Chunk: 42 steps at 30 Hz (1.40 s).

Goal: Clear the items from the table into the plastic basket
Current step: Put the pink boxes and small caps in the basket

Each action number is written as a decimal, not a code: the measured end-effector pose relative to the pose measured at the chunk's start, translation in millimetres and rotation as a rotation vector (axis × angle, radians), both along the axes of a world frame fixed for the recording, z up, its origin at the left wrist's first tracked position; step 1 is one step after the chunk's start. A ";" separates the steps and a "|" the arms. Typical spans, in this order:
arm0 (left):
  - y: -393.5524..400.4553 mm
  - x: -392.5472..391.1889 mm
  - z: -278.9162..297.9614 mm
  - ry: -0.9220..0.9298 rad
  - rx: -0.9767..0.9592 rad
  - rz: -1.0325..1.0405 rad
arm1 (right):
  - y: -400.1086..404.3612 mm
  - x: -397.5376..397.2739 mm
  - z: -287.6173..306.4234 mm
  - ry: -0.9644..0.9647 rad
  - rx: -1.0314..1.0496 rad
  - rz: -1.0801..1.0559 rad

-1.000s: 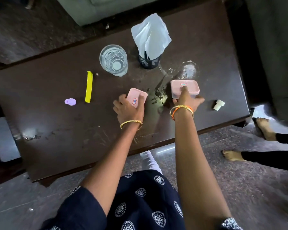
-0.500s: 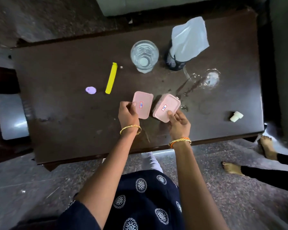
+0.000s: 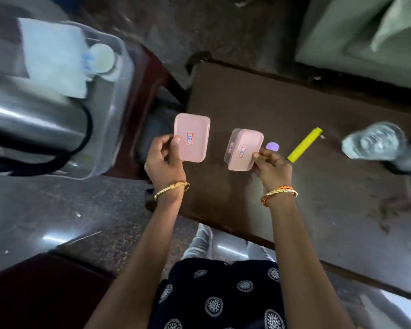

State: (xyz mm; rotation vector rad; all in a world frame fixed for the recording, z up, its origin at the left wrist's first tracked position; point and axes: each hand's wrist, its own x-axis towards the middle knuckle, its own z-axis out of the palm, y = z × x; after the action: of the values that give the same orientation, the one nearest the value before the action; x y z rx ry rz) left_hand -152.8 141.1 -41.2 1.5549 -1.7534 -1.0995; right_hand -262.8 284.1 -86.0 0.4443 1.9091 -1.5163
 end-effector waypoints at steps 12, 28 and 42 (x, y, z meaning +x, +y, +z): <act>-184.7 43.8 29.0 -0.222 -0.264 0.188 | -208.6 40.9 57.0 0.040 -0.233 0.110; -246.4 25.7 -32.7 -0.325 0.006 0.106 | -237.2 46.3 29.0 0.042 -0.149 0.110; -214.1 39.9 -10.9 0.616 0.662 0.346 | -326.7 76.9 68.5 0.158 0.110 0.375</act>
State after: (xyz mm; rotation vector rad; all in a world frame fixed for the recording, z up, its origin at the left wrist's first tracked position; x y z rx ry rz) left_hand -112.9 -73.0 -52.1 1.5405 -0.7092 -1.8271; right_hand -185.8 -42.6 -17.5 0.0063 2.0650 -1.2340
